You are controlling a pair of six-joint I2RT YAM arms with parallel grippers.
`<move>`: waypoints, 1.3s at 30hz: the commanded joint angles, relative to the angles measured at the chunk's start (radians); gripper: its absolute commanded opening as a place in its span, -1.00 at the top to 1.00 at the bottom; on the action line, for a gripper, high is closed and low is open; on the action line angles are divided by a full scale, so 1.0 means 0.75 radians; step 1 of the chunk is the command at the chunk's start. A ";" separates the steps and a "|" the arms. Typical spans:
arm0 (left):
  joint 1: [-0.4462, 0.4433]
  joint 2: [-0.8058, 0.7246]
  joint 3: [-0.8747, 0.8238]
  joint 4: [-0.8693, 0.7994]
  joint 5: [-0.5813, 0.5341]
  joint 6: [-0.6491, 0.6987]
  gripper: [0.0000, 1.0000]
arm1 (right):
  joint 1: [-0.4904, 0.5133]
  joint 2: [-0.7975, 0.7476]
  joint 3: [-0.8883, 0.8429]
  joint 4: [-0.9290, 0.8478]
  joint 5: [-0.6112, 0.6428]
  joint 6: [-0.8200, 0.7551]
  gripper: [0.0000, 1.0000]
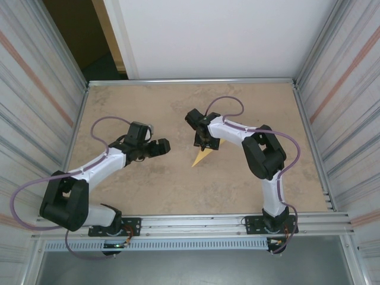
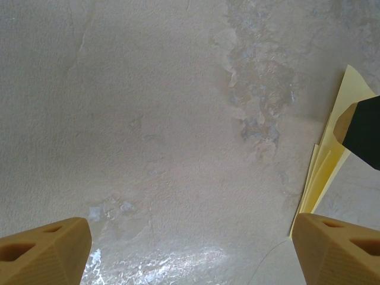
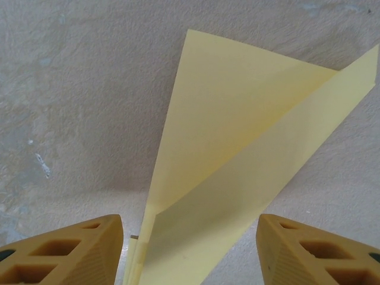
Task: Fold a paper plane with a square sheet of paper (pick it up from the middle)
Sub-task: Move the paper plane to the top-center of the table.
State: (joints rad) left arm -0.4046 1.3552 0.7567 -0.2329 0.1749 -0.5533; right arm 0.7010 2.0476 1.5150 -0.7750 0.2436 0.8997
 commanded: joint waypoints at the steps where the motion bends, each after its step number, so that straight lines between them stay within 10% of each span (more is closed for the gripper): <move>1: 0.012 0.014 0.008 0.007 0.008 0.024 -0.77 | 0.019 0.005 0.033 -0.092 0.068 0.066 -0.19; 26: 0.076 -0.002 0.006 -0.010 0.006 0.008 -0.78 | 0.023 -0.157 -0.029 -0.057 0.178 -0.038 1.00; 39: 0.290 -0.205 -0.244 0.251 0.179 -0.220 -0.78 | -0.043 -0.417 -0.345 0.784 -0.751 -0.496 1.00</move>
State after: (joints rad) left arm -0.1963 1.2423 0.6029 -0.1204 0.2630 -0.6544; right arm 0.6903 1.7634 1.2892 -0.3664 -0.0898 0.6029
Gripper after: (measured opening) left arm 0.891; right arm 0.062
